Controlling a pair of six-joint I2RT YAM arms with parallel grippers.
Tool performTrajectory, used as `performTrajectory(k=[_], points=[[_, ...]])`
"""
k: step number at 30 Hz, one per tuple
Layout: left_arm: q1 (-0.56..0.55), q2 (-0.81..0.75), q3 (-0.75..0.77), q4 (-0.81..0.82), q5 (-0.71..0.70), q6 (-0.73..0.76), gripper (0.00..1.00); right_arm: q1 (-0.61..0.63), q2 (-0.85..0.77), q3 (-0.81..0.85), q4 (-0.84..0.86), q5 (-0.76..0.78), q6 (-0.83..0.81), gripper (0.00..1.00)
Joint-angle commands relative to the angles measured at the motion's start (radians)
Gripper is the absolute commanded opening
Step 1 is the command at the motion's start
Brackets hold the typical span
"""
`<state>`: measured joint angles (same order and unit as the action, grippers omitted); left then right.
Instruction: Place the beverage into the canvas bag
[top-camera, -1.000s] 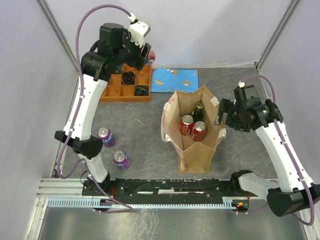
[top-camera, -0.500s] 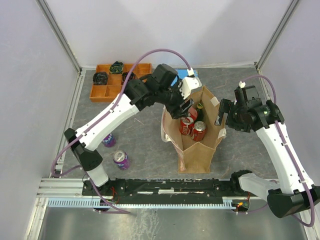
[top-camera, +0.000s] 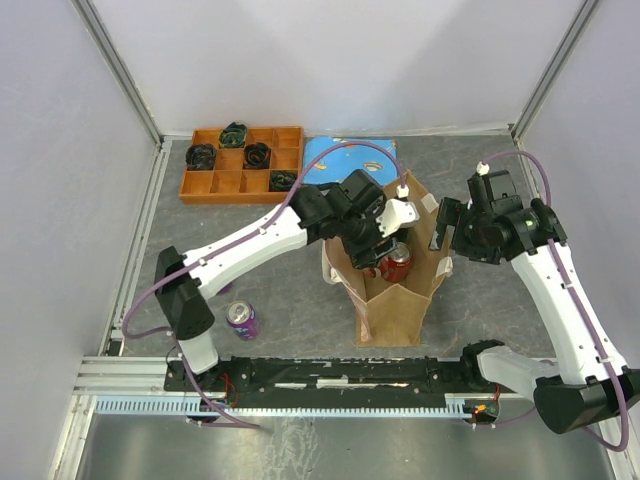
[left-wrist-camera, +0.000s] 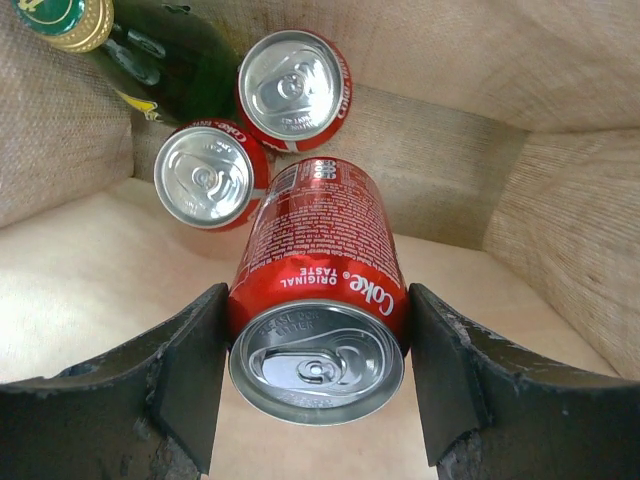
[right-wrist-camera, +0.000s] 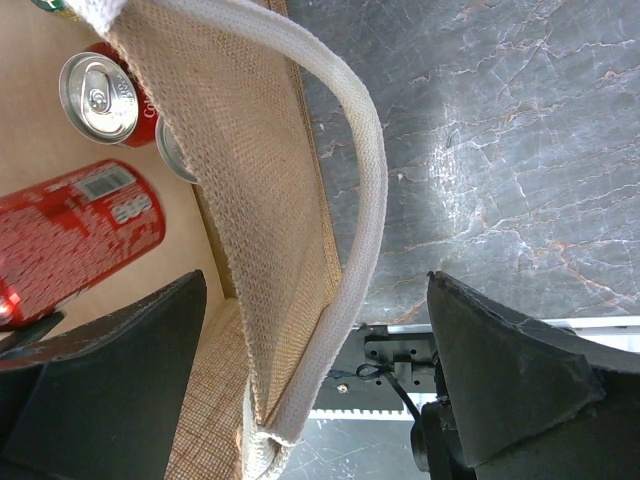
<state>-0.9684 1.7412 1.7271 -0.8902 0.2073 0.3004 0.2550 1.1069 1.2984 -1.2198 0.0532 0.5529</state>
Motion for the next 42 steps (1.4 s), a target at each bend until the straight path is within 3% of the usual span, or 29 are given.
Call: performTrajectory(k=[1,10,32,34,38,39,42], points=[[-0.011,0.045,0.011,0.131,-0.061,-0.015,0.03,0.002,-0.029,0.004,0.005,0.019,-0.003,0.99],[-0.018,0.162,0.04,0.142,-0.138,-0.042,0.03,0.001,-0.031,0.014,-0.014,0.033,-0.018,0.99],[-0.042,0.278,0.029,0.151,-0.153,-0.081,0.05,0.0,-0.03,0.021,-0.027,0.042,-0.03,0.99],[-0.041,0.278,0.031,0.151,-0.154,-0.083,0.24,0.0,-0.029,0.021,-0.027,0.041,-0.028,0.99],[-0.043,0.266,0.036,0.144,-0.153,-0.082,0.93,-0.002,-0.028,0.019,-0.023,0.04,-0.028,0.99],[-0.043,0.261,0.037,0.143,-0.154,-0.081,1.0,-0.002,-0.028,0.019,-0.022,0.04,-0.027,0.99],[-0.043,0.242,0.046,0.131,-0.151,-0.085,0.99,-0.002,-0.024,0.017,-0.02,0.037,-0.027,0.99]])
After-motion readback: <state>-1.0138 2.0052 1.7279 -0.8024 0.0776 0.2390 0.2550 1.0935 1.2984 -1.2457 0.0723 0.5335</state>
